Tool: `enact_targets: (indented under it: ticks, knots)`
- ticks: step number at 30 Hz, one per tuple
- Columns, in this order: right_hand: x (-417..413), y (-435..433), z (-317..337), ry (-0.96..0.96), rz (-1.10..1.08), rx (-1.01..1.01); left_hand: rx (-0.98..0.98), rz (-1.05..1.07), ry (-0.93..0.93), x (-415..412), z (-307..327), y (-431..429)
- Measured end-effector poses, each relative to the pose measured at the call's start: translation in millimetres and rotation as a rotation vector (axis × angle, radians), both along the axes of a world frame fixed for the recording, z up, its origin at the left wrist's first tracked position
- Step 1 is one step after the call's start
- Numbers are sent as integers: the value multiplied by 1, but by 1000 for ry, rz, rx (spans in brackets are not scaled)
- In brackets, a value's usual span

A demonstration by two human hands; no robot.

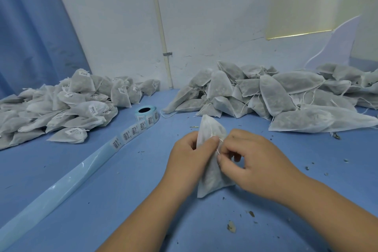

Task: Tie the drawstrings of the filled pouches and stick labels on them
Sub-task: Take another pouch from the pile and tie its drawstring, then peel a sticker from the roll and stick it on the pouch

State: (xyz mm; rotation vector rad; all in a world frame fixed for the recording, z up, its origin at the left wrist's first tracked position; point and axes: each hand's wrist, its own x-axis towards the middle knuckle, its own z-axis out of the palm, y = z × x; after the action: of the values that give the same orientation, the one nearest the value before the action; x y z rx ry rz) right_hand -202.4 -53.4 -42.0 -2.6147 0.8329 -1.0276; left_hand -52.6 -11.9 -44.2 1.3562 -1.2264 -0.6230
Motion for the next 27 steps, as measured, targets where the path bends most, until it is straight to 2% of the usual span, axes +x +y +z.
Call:
enact_targets:
  ticks: [6, 12, 15, 18, 23, 27]
  knots:
    - [3, 3, -1, -57, -19, 95, 8, 99, 88, 17, 8, -1]
    - [25, 13, -16, 24, 65, 146, 46, 341, 165, 94, 19, 23]
    - [42, 14, -23, 61, 99, 159, 26, 451, 408, 148, 26, 44]
    - [65, 12, -29, 130, 109, 166, -22, 433, 683, 191, 22, 62]
    - [132, 5, -24, 178, 134, 193, 48, 289, 873, 223, 2, 60]
    - [199, -6, -16, 109, 94, 312, 96, 171, 1040, 241, -3, 57]
